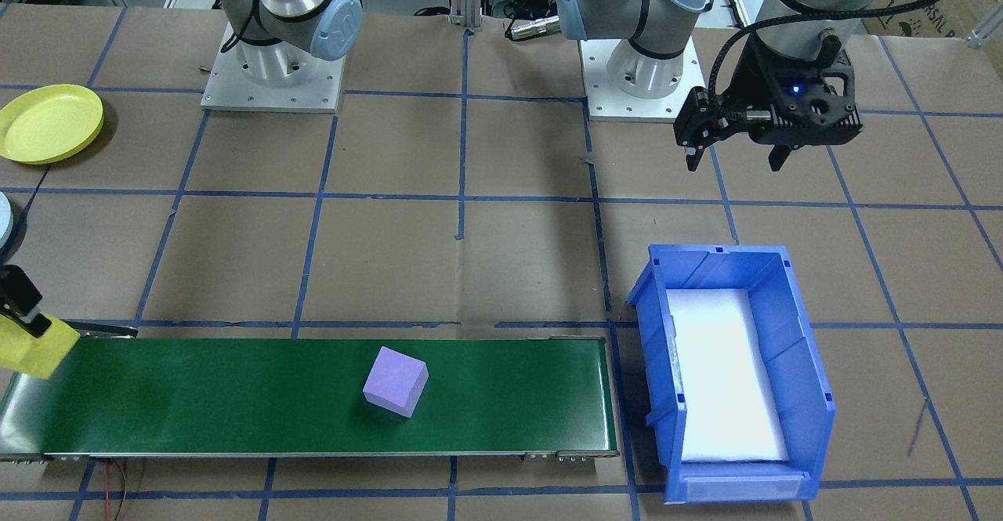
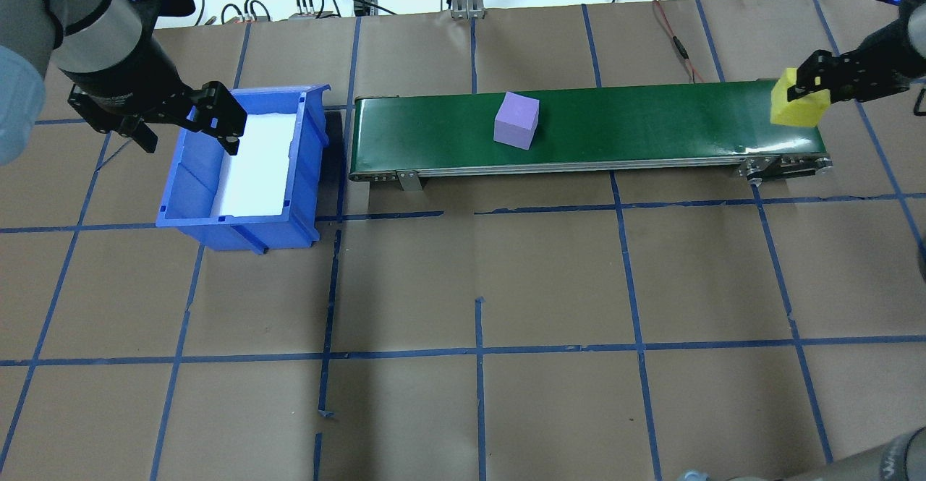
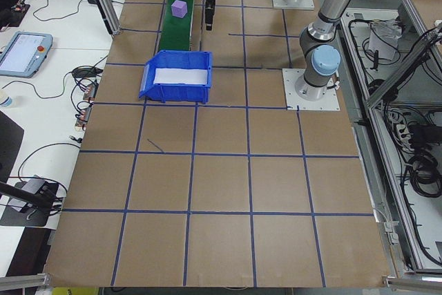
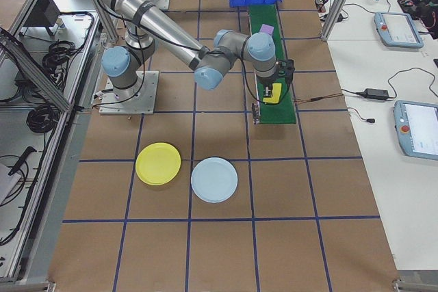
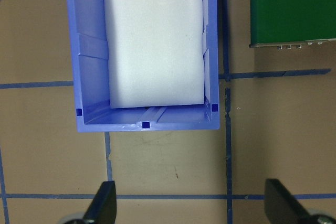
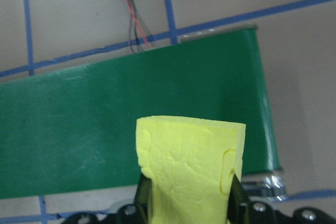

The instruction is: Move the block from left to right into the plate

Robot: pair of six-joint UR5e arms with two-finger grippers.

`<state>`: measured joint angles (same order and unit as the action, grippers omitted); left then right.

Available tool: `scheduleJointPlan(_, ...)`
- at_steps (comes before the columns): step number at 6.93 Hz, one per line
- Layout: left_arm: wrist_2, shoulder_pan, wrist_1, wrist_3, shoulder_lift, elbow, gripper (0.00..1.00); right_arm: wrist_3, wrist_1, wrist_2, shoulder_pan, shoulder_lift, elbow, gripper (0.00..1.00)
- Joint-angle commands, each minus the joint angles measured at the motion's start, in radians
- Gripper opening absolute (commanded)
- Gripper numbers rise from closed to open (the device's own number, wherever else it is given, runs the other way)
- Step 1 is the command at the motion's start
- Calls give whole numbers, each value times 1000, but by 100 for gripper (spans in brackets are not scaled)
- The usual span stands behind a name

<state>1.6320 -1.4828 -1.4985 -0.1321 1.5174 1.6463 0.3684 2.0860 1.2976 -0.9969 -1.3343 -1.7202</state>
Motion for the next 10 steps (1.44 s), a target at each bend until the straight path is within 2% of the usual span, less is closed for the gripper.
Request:
scheduleJointPlan(1, -60, -1, 8, -9, 3, 10, 100, 42, -163, 242, 117, -59, -7, 9)
scheduleJointPlan(2, -61, -1, 8, -11, 4, 10, 100, 172, -171, 290, 208, -56, -15, 9)
scheduleJointPlan(3, -63, -4, 8, -14, 9, 13, 100, 232, -173, 305, 249, -51, -28, 8)
scheduleJointPlan(4, -85, -11, 8, -14, 12, 15, 100, 303, -173, 356, 292, -57, -68, 8)
scheduleJointPlan(6, -86, -56, 9, 12, 26, 15, 100, 505, -211, 368, 535, -85, -129, 7)
scheduleJointPlan(8, -84, -124, 33, 121, 37, 15, 100, 520, -263, 367, 671, -108, -224, 7)
scheduleJointPlan(9, -80, -137, 46, 121, 38, 18, 100, 523, -259, 382, 711, -108, -255, 8)
scheduleJointPlan(10, -80, -137, 46, 114, 37, 18, 100, 524, -261, 429, 718, -103, -263, 12)
